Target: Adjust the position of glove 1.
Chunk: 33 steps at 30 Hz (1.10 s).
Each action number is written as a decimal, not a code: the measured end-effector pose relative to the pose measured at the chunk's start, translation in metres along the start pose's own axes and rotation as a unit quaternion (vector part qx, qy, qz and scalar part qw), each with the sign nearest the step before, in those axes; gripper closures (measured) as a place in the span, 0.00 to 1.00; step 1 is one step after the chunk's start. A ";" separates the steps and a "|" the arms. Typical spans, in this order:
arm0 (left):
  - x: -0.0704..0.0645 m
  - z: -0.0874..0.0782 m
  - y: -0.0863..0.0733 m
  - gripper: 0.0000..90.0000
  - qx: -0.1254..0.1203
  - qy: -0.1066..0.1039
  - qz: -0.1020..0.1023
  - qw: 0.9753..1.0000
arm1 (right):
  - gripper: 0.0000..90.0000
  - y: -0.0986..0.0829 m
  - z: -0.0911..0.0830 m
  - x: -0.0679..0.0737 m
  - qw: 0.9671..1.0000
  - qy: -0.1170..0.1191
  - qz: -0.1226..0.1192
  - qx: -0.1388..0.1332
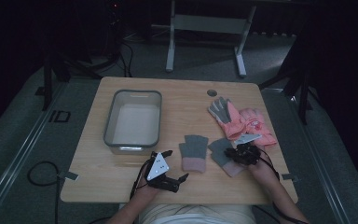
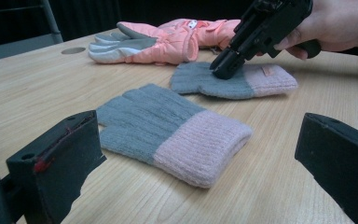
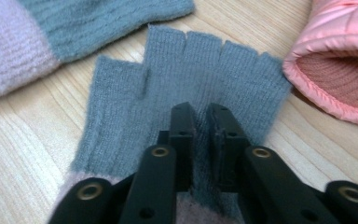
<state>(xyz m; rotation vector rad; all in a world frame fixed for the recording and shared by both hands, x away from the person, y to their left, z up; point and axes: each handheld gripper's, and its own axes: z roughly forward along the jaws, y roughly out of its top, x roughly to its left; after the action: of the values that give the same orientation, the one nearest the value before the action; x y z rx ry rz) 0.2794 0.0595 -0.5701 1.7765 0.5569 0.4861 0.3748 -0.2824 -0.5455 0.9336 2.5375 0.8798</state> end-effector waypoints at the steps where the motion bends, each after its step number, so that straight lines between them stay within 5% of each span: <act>1: 0.000 0.000 0.000 0.00 0.000 0.000 0.000 1.000 | 0.92 0.002 0.000 0.001 1.000 -0.003 -0.007 0.006; 6: 0.000 0.000 0.000 0.00 0.000 0.000 0.002 1.000 | 0.94 0.007 -0.006 0.004 1.000 0.001 -0.003 0.014; 14: -0.001 0.000 0.000 0.00 0.000 0.001 0.002 1.000 | 0.95 0.018 -0.048 0.022 0.997 -0.036 0.042 -0.051; 25: -0.001 0.000 0.000 0.00 0.000 0.001 0.003 1.000 | 0.94 0.023 -0.090 0.037 0.980 -0.109 0.127 -0.104; 33: -0.001 0.000 0.000 0.00 0.001 0.002 0.005 1.000 | 0.94 0.003 -0.082 0.044 0.970 -0.135 0.179 -0.088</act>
<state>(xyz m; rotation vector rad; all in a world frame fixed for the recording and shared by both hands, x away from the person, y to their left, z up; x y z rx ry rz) 0.2784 0.0586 -0.5701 1.7800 0.5526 0.4964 0.3060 -0.2880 -0.4833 1.3738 2.0586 0.9803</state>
